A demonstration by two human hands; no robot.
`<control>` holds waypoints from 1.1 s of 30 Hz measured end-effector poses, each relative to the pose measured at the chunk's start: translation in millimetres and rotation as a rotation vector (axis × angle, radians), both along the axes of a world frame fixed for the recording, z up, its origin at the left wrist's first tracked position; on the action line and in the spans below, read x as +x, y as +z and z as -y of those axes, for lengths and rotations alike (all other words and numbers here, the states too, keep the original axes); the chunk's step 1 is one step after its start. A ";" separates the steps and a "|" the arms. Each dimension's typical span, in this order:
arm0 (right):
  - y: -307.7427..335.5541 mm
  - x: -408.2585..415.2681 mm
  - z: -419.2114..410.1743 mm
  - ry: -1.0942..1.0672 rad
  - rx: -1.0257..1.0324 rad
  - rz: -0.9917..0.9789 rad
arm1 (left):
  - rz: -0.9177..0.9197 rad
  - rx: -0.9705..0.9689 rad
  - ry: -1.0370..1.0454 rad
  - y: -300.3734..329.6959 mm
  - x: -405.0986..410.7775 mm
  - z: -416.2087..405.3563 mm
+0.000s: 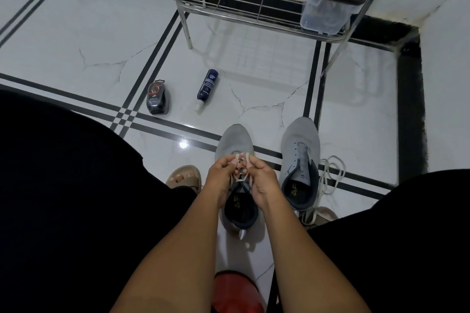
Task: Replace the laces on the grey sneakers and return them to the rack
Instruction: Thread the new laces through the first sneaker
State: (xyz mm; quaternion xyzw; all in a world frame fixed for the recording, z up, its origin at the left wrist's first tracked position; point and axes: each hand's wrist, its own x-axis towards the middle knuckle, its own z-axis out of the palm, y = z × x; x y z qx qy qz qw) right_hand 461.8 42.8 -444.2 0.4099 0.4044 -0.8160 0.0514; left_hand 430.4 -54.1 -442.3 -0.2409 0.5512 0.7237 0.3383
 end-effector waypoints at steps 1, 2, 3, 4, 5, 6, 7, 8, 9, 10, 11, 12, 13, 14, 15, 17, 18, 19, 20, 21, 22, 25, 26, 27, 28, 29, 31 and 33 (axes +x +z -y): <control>0.4 0.1 -1.1 -0.003 -0.004 0.001 | -0.001 -0.003 -0.016 0.9 0.0 -0.4; 0.0 0.1 -2.1 -0.003 -0.011 0.001 | -0.002 0.001 -0.032 1.6 -0.5 -0.7; -1.0 0.7 -3.1 -0.001 -0.016 0.000 | -0.004 0.006 -0.047 2.4 -0.8 -0.8; -2.3 1.6 -3.9 -0.008 -0.021 0.001 | -0.006 0.006 -0.063 3.8 -1.0 -0.8; -4.0 2.0 -4.4 -0.027 -0.025 0.002 | -0.009 -0.004 -0.080 5.8 -1.4 -0.6; -4.8 2.0 -4.6 -0.054 -0.027 0.006 | -0.013 -0.023 -0.088 7.2 -1.9 -0.8; -7.0 2.0 -4.8 -0.085 -0.025 0.021 | -0.013 -0.049 -0.088 7.1 -2.5 -1.0; -7.9 1.7 -5.0 -0.110 -0.024 0.036 | -0.009 -0.078 -0.082 7.7 -3.0 -0.8; -8.5 1.5 -5.5 -0.124 -0.021 0.052 | -0.006 -0.108 -0.083 8.2 -3.9 -0.3; -7.9 1.5 -6.1 -0.123 -0.025 0.061 | -0.010 -0.134 -0.104 8.3 -4.6 -0.1; -7.2 1.9 -7.2 -0.113 -0.030 0.065 | -0.034 -0.170 -0.154 8.4 -5.3 0.5; -5.7 2.7 -8.3 -0.106 -0.039 0.064 | -0.071 -0.207 -0.215 9.3 -6.0 1.0; -4.7 3.8 -9.8 -0.099 -0.047 0.067 | -0.111 -0.237 -0.270 10.9 -6.3 1.3; -4.0 4.8 -10.8 -0.092 -0.059 0.066 | -0.142 -0.259 -0.304 12.6 -6.6 1.3; -3.8 5.0 -12.1 -0.072 -0.058 0.069 | -0.160 -0.272 -0.325 13.6 -6.9 1.3; -2.0 4.4 -14.4 0.019 -0.012 0.080 | -0.167 -0.280 -0.344 15.2 -7.4 1.0; -0.5 4.0 -15.4 0.078 0.020 0.083 | -0.163 -0.287 -0.343 15.4 -7.7 1.0; 0.1 3.7 -16.4 0.141 0.051 0.088 | -0.152 -0.298 -0.339 14.7 -7.8 1.3; 1.0 3.6 -17.0 0.193 0.058 0.082 | -0.140 -0.313 -0.328 14.6 -7.9 2.0; 1.6 4.0 -17.1 0.233 0.056 0.072 | -0.126 -0.328 -0.314 13.9 -7.6 2.6; 2.0 4.7 -15.8 0.256 0.048 0.052 | -0.115 -0.338 -0.303 14.6 -7.2 3.2; -1.3 4.6 -9.9 0.180 0.100 0.093 | -0.098 -0.318 -0.390 18.3 -7.0 0.9; -4.9 4.8 -7.9 0.116 0.078 0.103 | -0.086 -0.292 -0.439 20.1 -8.1 0.1; -4.6 5.5 -7.6 0.098 0.064 0.115 | -0.075 -0.256 -0.478 21.5 -9.8 -0.2; -4.5 6.0 -6.8 0.119 0.044 0.100 | -0.067 -0.219 -0.492 22.1 -11.2 1.0; 1.5 6.4 -8.0 0.216 0.085 0.096 | -0.056 -0.208 -0.492 22.1 -12.2 2.9; 13.2 4.5 -17.0 0.479 0.304 0.094 | -0.030 -0.270 -0.461 21.6 -12.8 5.8; 22.2 -2.7 -26.2 0.666 0.568 0.144 | -0.056 -0.361 -0.442 19.5 -12.3 7.3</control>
